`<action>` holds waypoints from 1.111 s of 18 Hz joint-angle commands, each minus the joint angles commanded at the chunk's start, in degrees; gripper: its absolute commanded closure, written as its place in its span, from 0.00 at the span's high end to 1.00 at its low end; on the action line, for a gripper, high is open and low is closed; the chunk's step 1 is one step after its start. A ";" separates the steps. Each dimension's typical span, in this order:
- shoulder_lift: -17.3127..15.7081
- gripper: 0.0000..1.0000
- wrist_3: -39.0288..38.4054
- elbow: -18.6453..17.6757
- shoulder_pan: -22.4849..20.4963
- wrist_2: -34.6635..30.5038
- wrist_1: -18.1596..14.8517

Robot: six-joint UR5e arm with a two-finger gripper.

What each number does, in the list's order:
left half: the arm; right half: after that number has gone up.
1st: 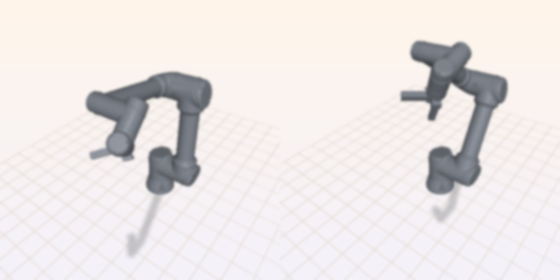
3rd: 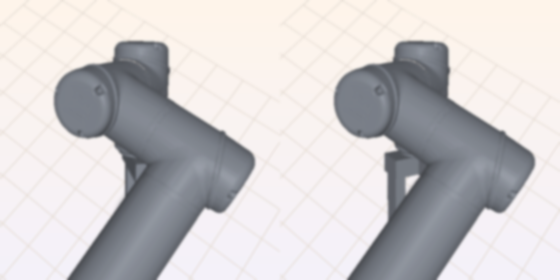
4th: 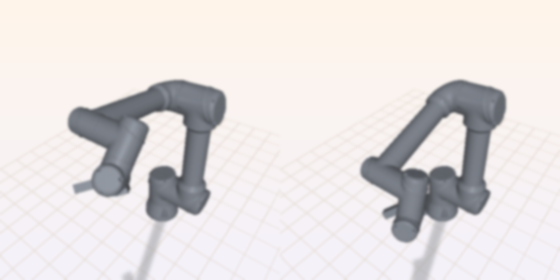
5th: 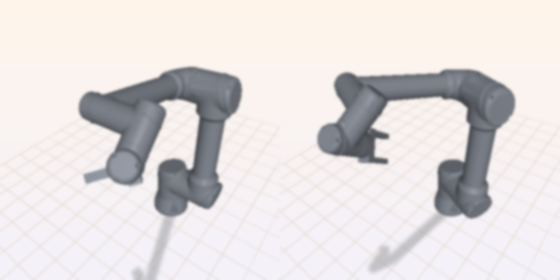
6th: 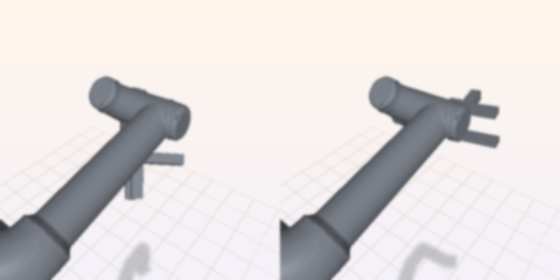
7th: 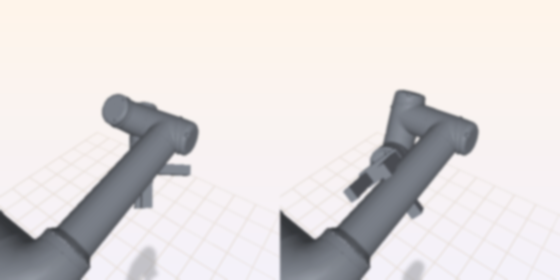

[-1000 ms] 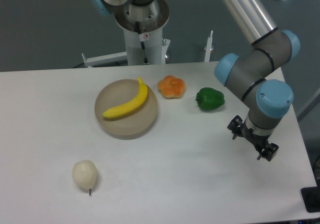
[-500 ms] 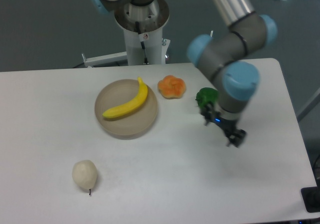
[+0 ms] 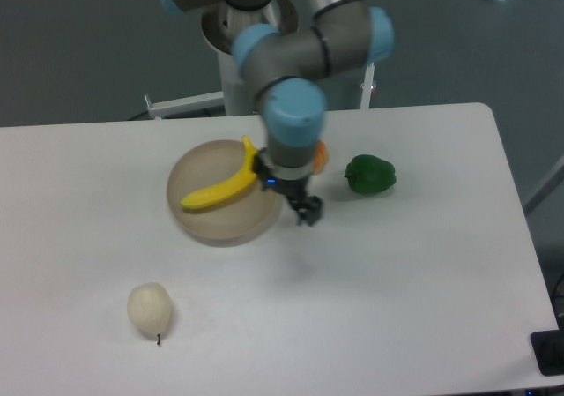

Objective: Pick up the banana from the plate
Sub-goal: 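Move the gripper over the plate and lower it onto the yellow banana, then close the gripper around the middle of the banana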

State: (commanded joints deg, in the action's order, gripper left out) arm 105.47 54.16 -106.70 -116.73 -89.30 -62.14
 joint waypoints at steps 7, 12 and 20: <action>1.05 1.00 2.79 -6.94 1.95 -0.09 9.14; 1.06 1.00 3.41 -10.11 1.95 -0.35 9.23; 0.62 0.22 3.68 -10.46 1.86 -0.44 9.06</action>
State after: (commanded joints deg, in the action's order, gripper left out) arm 106.08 57.83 -117.16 -114.87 -89.74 -53.09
